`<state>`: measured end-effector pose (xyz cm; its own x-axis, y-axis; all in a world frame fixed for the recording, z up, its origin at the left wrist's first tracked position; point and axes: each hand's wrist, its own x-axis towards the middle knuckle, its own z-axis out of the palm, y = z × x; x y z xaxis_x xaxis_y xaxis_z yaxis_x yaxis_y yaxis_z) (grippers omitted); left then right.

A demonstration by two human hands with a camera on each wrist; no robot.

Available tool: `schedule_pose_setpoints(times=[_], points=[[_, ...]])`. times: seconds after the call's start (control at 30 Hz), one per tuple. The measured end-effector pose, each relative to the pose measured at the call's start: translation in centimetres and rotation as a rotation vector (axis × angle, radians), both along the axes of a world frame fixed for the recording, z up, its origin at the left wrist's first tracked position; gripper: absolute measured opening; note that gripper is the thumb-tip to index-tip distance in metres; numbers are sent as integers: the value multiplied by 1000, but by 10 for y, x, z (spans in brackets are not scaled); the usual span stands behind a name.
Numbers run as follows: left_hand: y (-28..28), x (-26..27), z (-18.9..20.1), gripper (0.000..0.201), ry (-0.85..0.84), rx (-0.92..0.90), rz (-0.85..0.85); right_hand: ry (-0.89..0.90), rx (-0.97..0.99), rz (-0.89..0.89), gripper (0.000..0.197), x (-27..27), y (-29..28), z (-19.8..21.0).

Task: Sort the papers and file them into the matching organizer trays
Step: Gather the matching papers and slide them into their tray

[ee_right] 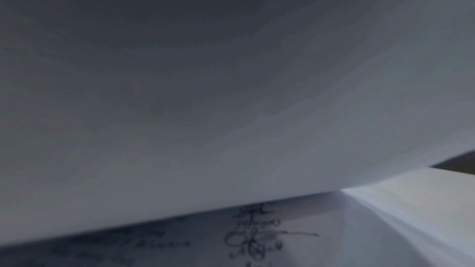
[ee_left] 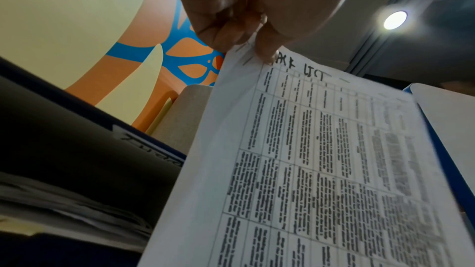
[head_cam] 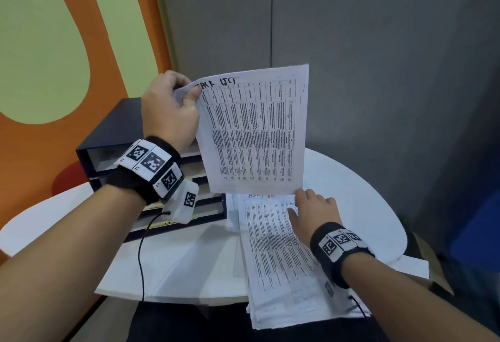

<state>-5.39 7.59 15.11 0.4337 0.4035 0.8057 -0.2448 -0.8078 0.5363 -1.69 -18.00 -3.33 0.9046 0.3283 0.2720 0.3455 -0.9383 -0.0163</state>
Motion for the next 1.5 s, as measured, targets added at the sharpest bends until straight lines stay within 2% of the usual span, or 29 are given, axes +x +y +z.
schedule_pose_setpoints(times=[0.1, 0.13, 0.2, 0.27, 0.33, 0.47, 0.5, 0.53, 0.6, 0.63, 0.73, 0.83, 0.97, 1.2, 1.27, 1.37, 1.5], points=[[4, -5, -3, 8, 24, -27, -3, -7, 228, -80, 29, -2, -2, 6], [6, -7, -5, 8, 52, -41, -7, 17, 395, -118, 29, -1, -4, 9], [10, -9, -11, 9, 138, -62, -32, 156, 853, -143, 35, 1, -5, 19], [11, -11, -17, 10, 231, -80, -78, 330, 1268, -30, 55, 0, 0, 35], [9, -14, -25, 10, 318, -112, -112, 494, 1410, 162, 72, -6, 3, 52], [11, -19, -41, 16, 498, -331, -139, 678, 1320, 498, 78, -28, 6, 72], [13, -21, -47, 18, 534, -414, -162, 675, 1253, 543, 75, -32, 7, 73], [14, -24, -51, 18, 551, -493, -189, 648, 1172, 550, 62, -35, 10, 71], [16, -32, -63, 16, 567, -603, -216, 563, 1040, 467, 22, -37, 17, 65], [18, -37, -72, 17, 575, -647, -225, 545, 1026, 425, 10, -38, 20, 62], [28, -51, -101, 31, 649, -778, -241, 558, 1060, 366, 15, -39, 27, 51], [46, -65, -132, 53, 863, -830, -219, 640, 1071, 332, 16, -34, 36, 43], [63, -81, -147, 45, 1092, -889, -383, 783, 1011, 260, 20, -26, 51, 37], [76, -84, -148, 37, 977, -954, -220, 809, 855, 153, 30, -29, 70, 23], [79, -85, -145, 41, 963, -971, -226, 794, 864, 152, 30, -32, 74, 23], [83, -87, -138, 37, 915, -974, -264, 784, 856, 160, 36, -35, 80, 27], [92, -89, -131, 40, 837, -1000, -271, 805, 883, 163, 30, -39, 91, 36]])
